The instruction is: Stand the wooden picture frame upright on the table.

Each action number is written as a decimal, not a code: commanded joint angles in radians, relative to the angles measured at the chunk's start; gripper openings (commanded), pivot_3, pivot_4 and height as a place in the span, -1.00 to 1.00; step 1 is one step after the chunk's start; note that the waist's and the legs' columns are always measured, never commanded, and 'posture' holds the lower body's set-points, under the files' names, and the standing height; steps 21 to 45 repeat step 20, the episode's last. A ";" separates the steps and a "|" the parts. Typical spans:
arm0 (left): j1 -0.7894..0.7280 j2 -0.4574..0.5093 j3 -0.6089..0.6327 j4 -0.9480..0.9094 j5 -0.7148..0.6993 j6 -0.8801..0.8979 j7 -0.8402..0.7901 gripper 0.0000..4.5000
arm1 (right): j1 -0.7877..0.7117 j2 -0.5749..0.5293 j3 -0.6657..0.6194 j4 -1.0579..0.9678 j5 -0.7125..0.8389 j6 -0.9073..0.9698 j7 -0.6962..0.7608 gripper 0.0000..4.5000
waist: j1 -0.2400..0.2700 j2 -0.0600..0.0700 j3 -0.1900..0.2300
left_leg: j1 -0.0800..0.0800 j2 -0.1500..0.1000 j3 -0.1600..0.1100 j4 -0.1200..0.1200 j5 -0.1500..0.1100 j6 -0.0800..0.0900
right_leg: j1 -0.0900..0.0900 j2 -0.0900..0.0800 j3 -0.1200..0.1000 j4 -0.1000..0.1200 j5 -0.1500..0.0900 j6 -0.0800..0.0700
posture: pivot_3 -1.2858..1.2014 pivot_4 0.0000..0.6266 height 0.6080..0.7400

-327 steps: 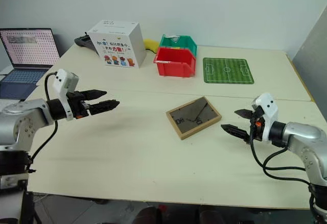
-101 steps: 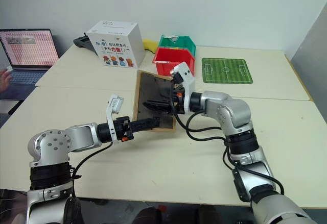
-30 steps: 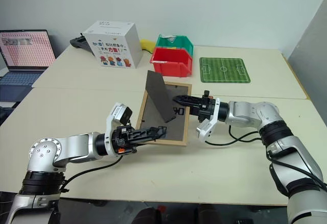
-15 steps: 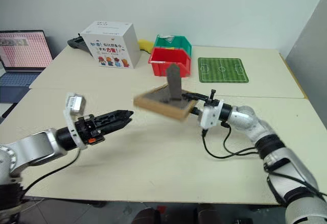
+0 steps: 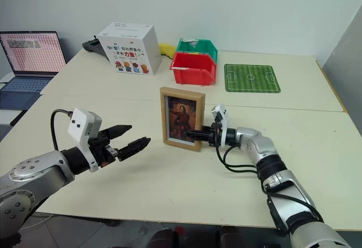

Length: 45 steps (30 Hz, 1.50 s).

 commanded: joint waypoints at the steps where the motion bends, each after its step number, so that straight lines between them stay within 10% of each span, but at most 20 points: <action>1: -0.027 -0.010 -0.004 0.007 0.039 -0.017 -0.044 1.00 | 0.023 0.000 -0.039 -0.032 -0.043 -0.013 0.017 0.21 | 0.000 0.000 0.000 | 0.000 0.000 0.000 0.000 0.000 0.000 | 0.000 0.000 0.000 0.000 0.000 0.000 | 0.03 -0.52 1.00; 9: -0.112 -0.021 -0.033 0.087 0.078 0.022 -0.107 1.00 | 0.127 -0.096 -0.074 -0.174 -0.148 -0.038 0.007 0.98 | 0.001 0.000 0.000 | -0.001 0.000 0.000 0.000 0.000 0.000 | 0.000 0.000 -0.001 0.000 0.000 0.000 | 0.03 -0.52 1.00; 15: -0.187 0.054 0.017 0.251 0.035 0.114 -0.250 1.00 | 0.266 -0.401 -0.162 -0.679 -0.133 0.207 -0.029 0.98 | 0.006 0.003 0.002 | -0.003 0.000 -0.002 0.000 0.000 0.000 | -0.001 0.000 -0.001 0.000 0.000 0.000 | 0.03 -0.52 1.00; 20: -0.282 0.083 -0.018 0.363 0.105 0.093 -0.348 1.00 | 0.288 -0.409 -0.309 -1.004 0.083 0.570 -0.225 0.98 | -0.012 0.001 0.002 | -0.002 0.001 -0.002 0.000 0.000 0.000 | -0.001 0.004 -0.001 0.000 0.000 0.000 | 0.03 -0.52 1.00; 45: -0.282 0.083 -0.018 0.363 0.105 0.093 -0.348 1.00 | 0.288 -0.409 -0.309 -1.004 0.083 0.570 -0.225 0.98 | -0.012 0.001 0.002 | -0.002 0.001 -0.002 0.000 0.000 0.000 | -0.001 0.004 -0.001 0.000 0.000 0.000 | 0.03 -0.52 1.00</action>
